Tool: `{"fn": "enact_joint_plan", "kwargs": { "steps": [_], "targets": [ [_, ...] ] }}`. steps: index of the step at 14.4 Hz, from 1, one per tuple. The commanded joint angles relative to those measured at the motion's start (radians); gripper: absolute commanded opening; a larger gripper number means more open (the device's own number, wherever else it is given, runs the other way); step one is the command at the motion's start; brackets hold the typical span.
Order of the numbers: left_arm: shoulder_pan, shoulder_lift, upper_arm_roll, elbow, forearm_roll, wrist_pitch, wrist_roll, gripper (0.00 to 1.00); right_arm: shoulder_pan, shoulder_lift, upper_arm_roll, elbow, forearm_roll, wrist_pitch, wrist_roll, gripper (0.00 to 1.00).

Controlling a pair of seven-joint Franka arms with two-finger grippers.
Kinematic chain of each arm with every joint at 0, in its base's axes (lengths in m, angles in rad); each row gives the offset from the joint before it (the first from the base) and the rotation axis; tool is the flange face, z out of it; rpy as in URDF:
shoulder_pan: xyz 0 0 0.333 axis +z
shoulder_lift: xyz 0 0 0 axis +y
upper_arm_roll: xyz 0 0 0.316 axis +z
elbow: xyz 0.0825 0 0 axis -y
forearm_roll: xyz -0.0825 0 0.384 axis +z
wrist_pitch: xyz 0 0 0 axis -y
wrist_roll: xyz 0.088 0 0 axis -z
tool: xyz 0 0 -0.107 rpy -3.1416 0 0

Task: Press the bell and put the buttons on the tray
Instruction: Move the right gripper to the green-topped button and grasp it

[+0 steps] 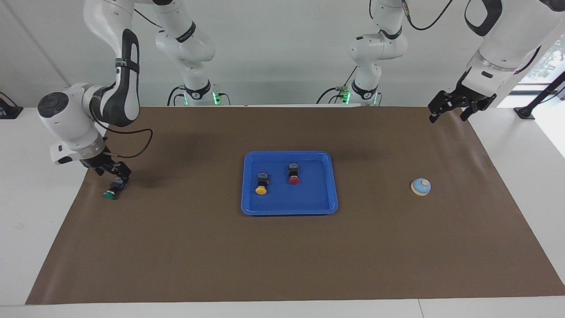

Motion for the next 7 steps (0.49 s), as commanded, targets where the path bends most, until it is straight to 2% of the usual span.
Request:
{"fn": "enact_joint_plan", "kwargs": {
  "steps": [1, 3, 4, 5, 6, 7],
  "targets": [
    [0.005, -0.02, 0.0, -0.027, 0.004, 0.013, -0.006, 1.0, -0.05, 0.038, 0.017, -0.036, -0.016, 0.103, -0.019, 1.0],
    [0.005, -0.02, -0.001, -0.027, 0.004, 0.013, -0.006, 1.0, -0.07, 0.066, 0.019, -0.044, -0.016, 0.14, -0.019, 1.0],
    [0.005, -0.02, -0.002, -0.027, 0.004, 0.013, -0.006, 1.0, -0.071, 0.074, 0.019, -0.044, -0.016, 0.144, -0.022, 0.96],
    [0.005, -0.02, 0.0, -0.027, 0.004, 0.013, -0.006, 1.0, -0.08, 0.079, 0.019, -0.045, -0.016, 0.147, -0.03, 0.77],
    [0.005, -0.02, 0.0, -0.027, 0.004, 0.013, -0.006, 1.0, -0.086, 0.079, 0.019, -0.048, -0.016, 0.149, -0.034, 0.52],
    [0.005, -0.02, -0.001, -0.027, 0.004, 0.013, -0.006, 1.0, -0.085, 0.079, 0.019, -0.05, -0.017, 0.146, -0.045, 0.23]
  ]
}}
